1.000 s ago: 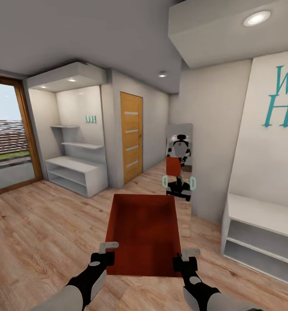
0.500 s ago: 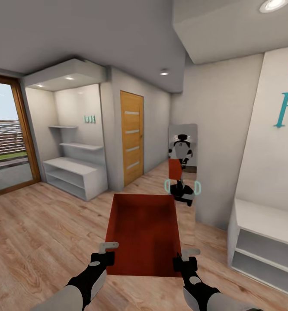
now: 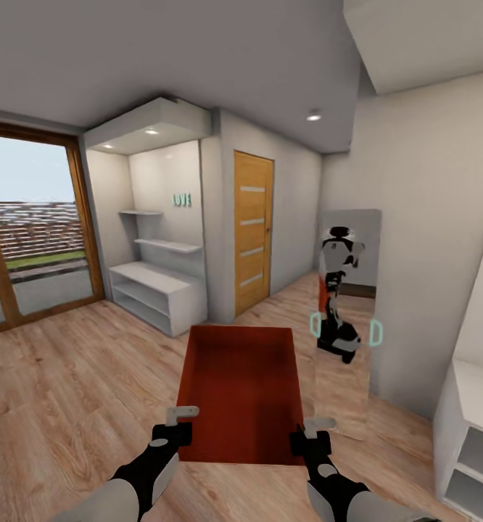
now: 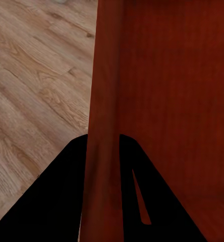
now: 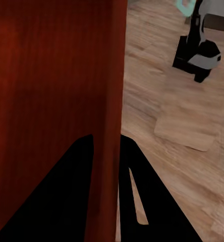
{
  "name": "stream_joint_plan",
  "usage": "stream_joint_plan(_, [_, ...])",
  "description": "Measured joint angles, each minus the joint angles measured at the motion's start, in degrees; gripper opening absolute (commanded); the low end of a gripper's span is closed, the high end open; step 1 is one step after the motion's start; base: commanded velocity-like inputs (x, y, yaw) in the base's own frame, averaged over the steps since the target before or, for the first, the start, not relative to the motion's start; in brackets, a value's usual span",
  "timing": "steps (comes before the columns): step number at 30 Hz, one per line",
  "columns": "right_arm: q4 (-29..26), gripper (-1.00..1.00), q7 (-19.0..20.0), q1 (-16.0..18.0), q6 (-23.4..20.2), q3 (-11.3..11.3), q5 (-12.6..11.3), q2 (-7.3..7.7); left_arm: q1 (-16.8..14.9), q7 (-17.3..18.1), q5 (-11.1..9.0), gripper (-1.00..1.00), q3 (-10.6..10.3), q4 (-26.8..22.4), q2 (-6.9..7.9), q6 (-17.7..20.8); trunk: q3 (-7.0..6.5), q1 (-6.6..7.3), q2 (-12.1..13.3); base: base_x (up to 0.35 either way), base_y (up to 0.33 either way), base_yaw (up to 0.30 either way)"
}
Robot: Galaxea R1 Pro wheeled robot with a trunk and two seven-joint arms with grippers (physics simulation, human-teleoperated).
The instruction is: Move the two storage containers from the living room to the garage. In the garage, place one container on the floor and stack the other container on top of it (either order is fine).
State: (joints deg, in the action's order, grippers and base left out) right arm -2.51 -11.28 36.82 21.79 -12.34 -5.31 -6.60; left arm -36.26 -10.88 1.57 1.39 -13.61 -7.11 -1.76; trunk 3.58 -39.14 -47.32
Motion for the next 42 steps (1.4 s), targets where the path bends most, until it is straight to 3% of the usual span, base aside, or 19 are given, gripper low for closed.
stream_joint_plan(8, [0.0, -1.0, 0.0, 0.0, 0.0, 0.0, 0.0, 0.01, 0.0, 0.0, 0.0, -1.0, 0.0, 0.0, -0.01, 0.0, 0.0, 0.0, 0.0, 0.322, 0.0, 0.173])
stream_joint_plan(42, [0.0, -1.0, 0.0, 0.0, 0.0, 0.0, 0.0, 0.01, 0.0, 0.0, 0.0, -1.0, 0.0, 0.0, -0.01, 0.0, 0.0, 0.0, 0.0, 0.322, 0.0, 0.002])
